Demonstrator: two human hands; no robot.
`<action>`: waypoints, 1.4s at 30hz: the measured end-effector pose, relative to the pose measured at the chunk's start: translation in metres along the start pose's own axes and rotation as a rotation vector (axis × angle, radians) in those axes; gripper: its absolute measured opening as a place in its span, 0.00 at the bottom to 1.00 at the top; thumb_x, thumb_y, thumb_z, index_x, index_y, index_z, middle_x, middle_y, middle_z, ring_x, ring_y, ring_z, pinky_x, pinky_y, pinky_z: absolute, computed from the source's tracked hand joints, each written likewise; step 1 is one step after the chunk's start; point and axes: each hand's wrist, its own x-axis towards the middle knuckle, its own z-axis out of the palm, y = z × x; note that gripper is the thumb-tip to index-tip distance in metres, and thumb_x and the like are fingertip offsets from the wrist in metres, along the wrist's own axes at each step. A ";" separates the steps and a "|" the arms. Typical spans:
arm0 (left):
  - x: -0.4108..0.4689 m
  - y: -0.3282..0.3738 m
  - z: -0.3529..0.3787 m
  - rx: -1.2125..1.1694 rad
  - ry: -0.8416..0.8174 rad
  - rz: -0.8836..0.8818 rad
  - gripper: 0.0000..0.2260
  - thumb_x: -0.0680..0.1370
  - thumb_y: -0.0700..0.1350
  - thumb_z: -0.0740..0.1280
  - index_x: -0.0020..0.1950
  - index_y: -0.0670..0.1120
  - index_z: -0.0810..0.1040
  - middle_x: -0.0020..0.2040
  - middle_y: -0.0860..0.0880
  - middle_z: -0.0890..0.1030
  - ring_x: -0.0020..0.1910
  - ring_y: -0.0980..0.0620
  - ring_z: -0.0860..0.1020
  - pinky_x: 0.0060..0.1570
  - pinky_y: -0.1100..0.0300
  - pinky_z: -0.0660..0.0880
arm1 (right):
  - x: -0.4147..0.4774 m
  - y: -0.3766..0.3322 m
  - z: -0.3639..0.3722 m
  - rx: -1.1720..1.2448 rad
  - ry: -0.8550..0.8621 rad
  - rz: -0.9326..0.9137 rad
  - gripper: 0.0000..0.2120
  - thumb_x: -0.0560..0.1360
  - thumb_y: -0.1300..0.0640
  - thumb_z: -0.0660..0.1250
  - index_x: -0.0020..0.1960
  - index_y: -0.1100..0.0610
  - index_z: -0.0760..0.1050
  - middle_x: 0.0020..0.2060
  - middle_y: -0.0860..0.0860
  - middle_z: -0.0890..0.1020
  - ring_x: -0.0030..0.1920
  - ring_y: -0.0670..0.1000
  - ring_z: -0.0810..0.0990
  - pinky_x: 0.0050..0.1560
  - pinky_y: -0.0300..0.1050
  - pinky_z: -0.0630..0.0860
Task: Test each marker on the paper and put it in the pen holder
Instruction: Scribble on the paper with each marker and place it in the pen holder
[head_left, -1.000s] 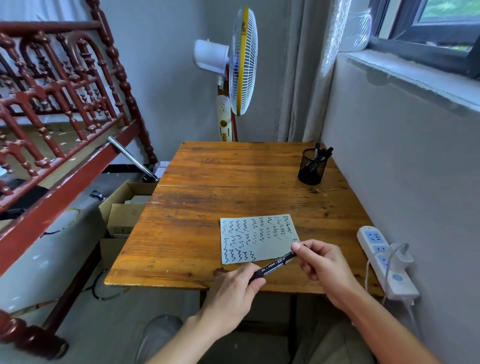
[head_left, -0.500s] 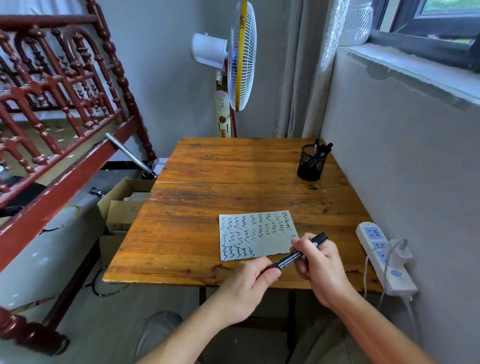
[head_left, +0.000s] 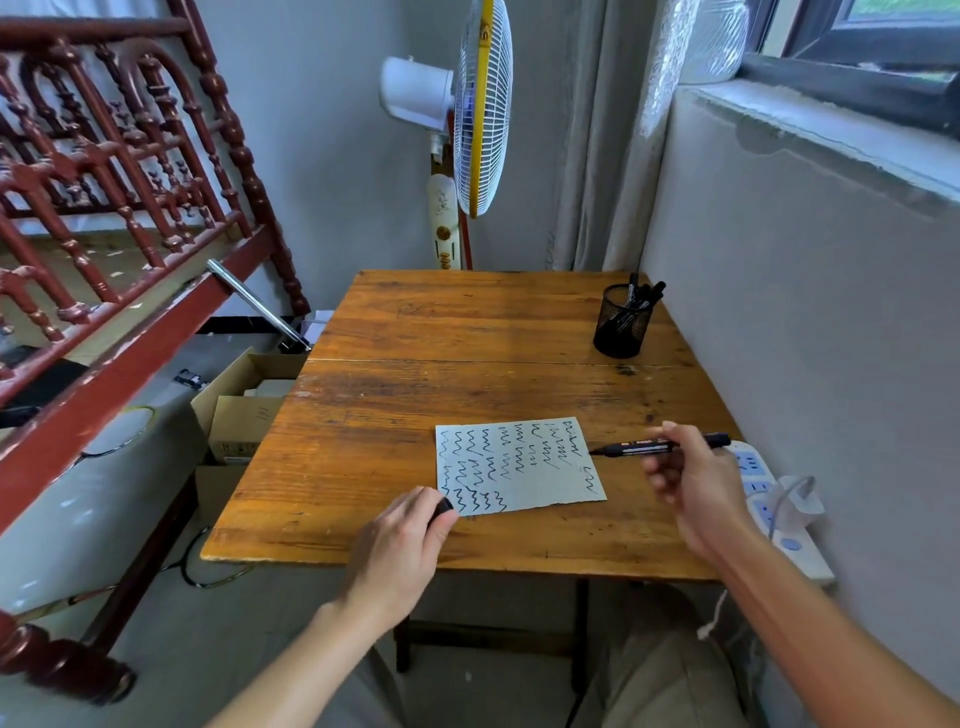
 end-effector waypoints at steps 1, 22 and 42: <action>0.002 -0.004 0.007 -0.004 -0.011 -0.050 0.21 0.78 0.60 0.50 0.49 0.46 0.74 0.48 0.55 0.77 0.45 0.57 0.75 0.36 0.67 0.73 | 0.001 0.008 0.006 -0.005 -0.040 0.015 0.11 0.79 0.54 0.62 0.46 0.58 0.81 0.31 0.54 0.82 0.28 0.48 0.76 0.30 0.42 0.67; 0.006 -0.033 0.052 0.297 0.068 -0.158 0.09 0.75 0.52 0.66 0.46 0.46 0.77 0.45 0.50 0.75 0.45 0.50 0.71 0.44 0.55 0.69 | 0.014 0.084 0.067 -0.344 -0.214 -0.227 0.05 0.75 0.61 0.70 0.43 0.62 0.77 0.36 0.56 0.85 0.28 0.49 0.81 0.32 0.38 0.77; 0.007 -0.029 0.049 0.275 0.041 -0.186 0.09 0.74 0.51 0.68 0.47 0.46 0.77 0.45 0.51 0.75 0.46 0.51 0.72 0.45 0.56 0.70 | 0.006 0.085 0.056 -0.375 -0.205 -0.230 0.07 0.73 0.67 0.69 0.37 0.62 0.75 0.26 0.54 0.81 0.24 0.48 0.77 0.27 0.38 0.73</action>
